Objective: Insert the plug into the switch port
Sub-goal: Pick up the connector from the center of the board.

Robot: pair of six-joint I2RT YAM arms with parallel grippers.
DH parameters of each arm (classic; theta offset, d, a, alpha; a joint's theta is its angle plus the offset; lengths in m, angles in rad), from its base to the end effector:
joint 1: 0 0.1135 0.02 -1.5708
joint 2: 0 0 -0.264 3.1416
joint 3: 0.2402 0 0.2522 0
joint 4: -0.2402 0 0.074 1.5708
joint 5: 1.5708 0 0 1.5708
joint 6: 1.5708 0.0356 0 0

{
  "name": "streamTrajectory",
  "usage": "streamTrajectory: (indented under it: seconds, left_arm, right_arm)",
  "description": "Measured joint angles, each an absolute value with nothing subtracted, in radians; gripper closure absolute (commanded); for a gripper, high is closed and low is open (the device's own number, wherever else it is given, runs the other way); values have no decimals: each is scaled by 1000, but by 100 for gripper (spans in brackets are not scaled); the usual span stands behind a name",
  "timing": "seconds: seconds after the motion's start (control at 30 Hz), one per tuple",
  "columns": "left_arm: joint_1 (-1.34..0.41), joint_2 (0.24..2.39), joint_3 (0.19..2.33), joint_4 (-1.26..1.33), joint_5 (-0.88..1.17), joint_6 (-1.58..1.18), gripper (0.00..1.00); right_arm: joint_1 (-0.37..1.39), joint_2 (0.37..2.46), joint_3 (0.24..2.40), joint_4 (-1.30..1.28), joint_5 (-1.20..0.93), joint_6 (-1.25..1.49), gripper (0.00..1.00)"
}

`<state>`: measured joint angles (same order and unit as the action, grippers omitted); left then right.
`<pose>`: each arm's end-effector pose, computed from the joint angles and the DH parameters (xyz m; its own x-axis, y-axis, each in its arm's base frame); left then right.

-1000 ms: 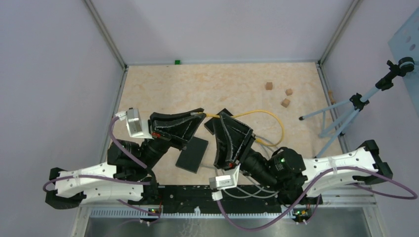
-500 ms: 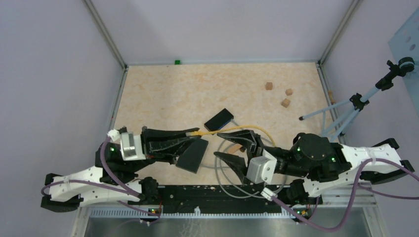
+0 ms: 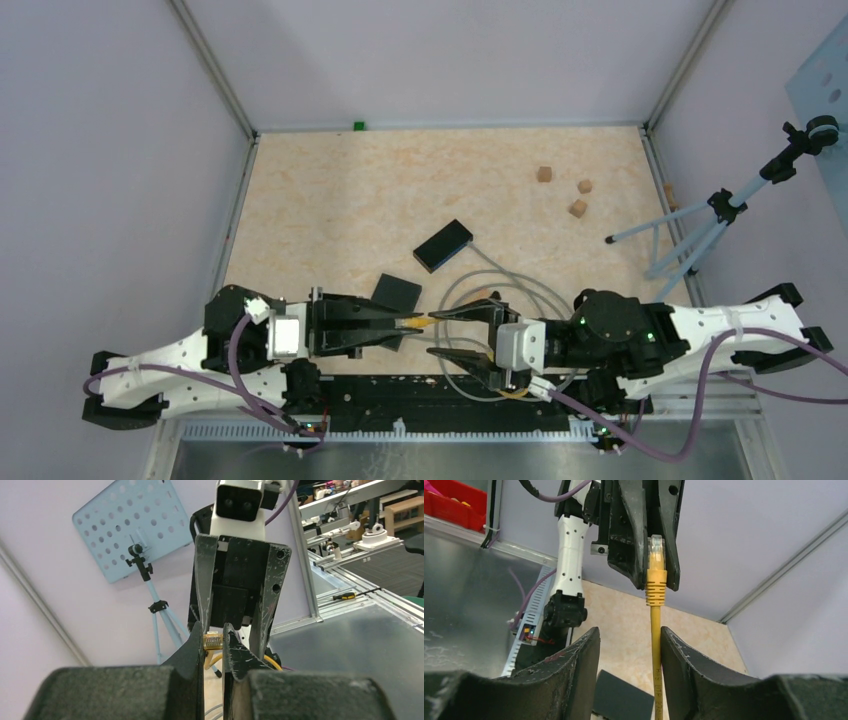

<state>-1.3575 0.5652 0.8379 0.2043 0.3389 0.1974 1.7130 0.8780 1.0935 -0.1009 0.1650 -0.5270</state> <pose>0.0122 -0.1123 0.4280 0.2883 -0.4575 -0.8412 0.9461 0.0007 0.3239 -0.0206 0.1852 0.4401 0.4887 0.0869 -0.8681 -0.8721 0.0757 -0.4834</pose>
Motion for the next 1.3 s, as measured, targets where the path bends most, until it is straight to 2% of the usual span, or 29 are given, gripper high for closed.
streamTrajectory:
  seconds: [0.57, 0.73, 0.87, 0.97, 1.0, 1.03, 1.07, 1.13, 1.2, 1.3]
  left_arm:
    - [-1357, 568, 843, 200, 432, 210, 100]
    - [-1357, 570, 843, 200, 442, 212, 100]
    - [-1357, 572, 843, 200, 454, 211, 100]
    - [-1358, 569, 843, 200, 458, 209, 98]
    - [-1358, 567, 843, 199, 459, 208, 86]
    - [-1358, 565, 843, 199, 459, 208, 66]
    - [-1358, 564, 843, 198, 459, 208, 52]
    - [-1358, 562, 843, 197, 456, 210, 30]
    - [-1357, 559, 843, 196, 457, 207, 17]
    - [-1357, 558, 843, 195, 461, 202, 13]
  right_arm:
    - [1713, 865, 1023, 70, 155, -440, 69]
    - [1713, 872, 1021, 91, 142, -430, 81]
    - [1713, 881, 1017, 110, 133, -421, 100]
    - [1713, 881, 1008, 128, 129, -416, 100]
    - [1713, 882, 1008, 130, 129, -415, 100]
    - [1713, 883, 1008, 131, 128, -415, 100]
    - [1713, 884, 1008, 132, 128, -415, 100]
    - [1713, 884, 1008, 128, 126, -416, 100]
    - [1713, 884, 1008, 125, 126, -419, 100]
    - [1713, 883, 1008, 120, 128, -426, 100]
